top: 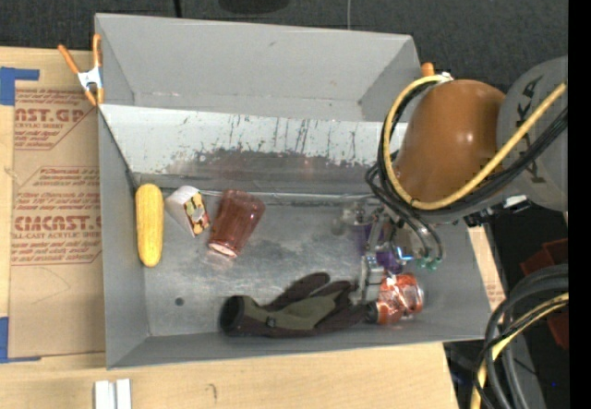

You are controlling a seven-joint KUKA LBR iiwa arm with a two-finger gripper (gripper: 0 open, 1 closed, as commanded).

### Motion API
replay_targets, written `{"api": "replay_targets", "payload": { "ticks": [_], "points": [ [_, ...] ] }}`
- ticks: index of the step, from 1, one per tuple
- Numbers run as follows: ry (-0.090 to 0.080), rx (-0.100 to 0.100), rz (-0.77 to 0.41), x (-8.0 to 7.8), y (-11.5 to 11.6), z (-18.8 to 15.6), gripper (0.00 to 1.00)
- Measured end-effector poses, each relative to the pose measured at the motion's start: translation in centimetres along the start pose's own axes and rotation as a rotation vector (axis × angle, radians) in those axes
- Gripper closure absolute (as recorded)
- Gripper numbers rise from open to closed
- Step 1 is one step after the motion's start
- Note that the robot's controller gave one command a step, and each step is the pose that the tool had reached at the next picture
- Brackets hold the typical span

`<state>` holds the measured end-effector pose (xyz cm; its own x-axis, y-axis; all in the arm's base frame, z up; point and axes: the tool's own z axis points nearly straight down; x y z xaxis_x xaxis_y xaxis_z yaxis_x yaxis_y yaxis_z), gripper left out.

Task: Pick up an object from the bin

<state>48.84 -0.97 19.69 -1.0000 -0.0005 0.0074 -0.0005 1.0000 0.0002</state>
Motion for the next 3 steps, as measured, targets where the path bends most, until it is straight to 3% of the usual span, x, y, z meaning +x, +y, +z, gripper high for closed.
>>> {"api": "replay_targets", "payload": {
  "ticks": [1,2,3],
  "points": [
    [-0.008,0.0,0.0,-0.2,0.0,-0.4,0.0],
    [-0.003,-0.001,0.082,0.7,0.0,12.1,1.0],
    [-0.012,-0.001,0.082,0.4,0.0,11.8,0.0]
  ]
}}
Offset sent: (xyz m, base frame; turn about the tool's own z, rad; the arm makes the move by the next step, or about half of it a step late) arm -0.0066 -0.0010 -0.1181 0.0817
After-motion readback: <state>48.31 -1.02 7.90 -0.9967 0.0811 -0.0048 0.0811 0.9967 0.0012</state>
